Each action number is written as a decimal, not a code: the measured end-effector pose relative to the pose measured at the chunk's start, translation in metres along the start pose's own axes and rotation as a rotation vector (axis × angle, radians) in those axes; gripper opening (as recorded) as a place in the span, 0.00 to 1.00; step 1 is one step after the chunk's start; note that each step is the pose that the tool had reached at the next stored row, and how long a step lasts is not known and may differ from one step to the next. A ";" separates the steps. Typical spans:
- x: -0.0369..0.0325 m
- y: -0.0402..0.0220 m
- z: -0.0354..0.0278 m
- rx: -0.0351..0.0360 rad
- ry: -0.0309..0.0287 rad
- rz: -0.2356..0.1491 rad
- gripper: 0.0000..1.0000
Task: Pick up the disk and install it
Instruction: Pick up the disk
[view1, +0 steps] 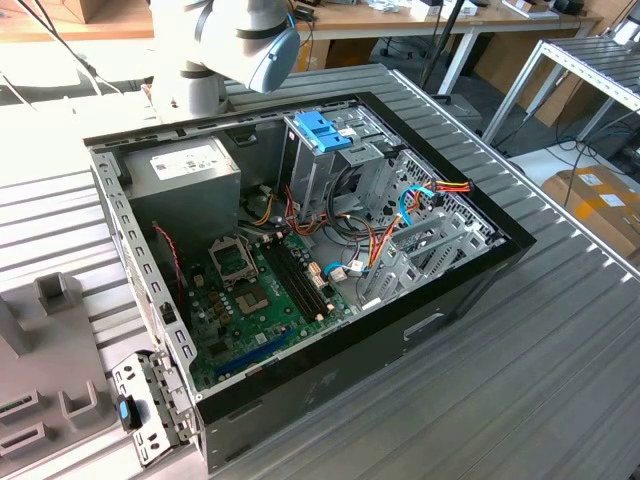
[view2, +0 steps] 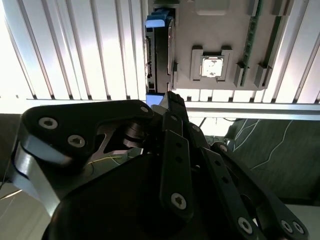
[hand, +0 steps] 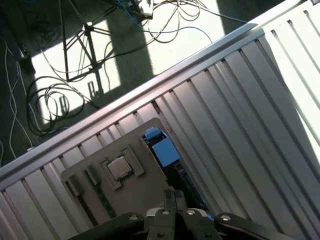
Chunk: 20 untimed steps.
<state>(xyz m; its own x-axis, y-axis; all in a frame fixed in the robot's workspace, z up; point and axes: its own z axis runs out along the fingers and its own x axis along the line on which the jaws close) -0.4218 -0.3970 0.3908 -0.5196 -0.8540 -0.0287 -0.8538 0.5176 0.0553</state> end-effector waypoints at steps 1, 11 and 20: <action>0.0000 0.0000 0.0000 -0.0001 0.0001 -0.003 0.11; 0.0000 0.0000 0.0000 -0.0010 0.0017 -0.031 0.11; 0.0000 0.0000 0.0000 -0.0016 0.0029 -0.053 0.11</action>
<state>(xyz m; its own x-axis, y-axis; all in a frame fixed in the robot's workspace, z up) -0.4218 -0.3970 0.3909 -0.4738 -0.8801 -0.0287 -0.8799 0.4719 0.0554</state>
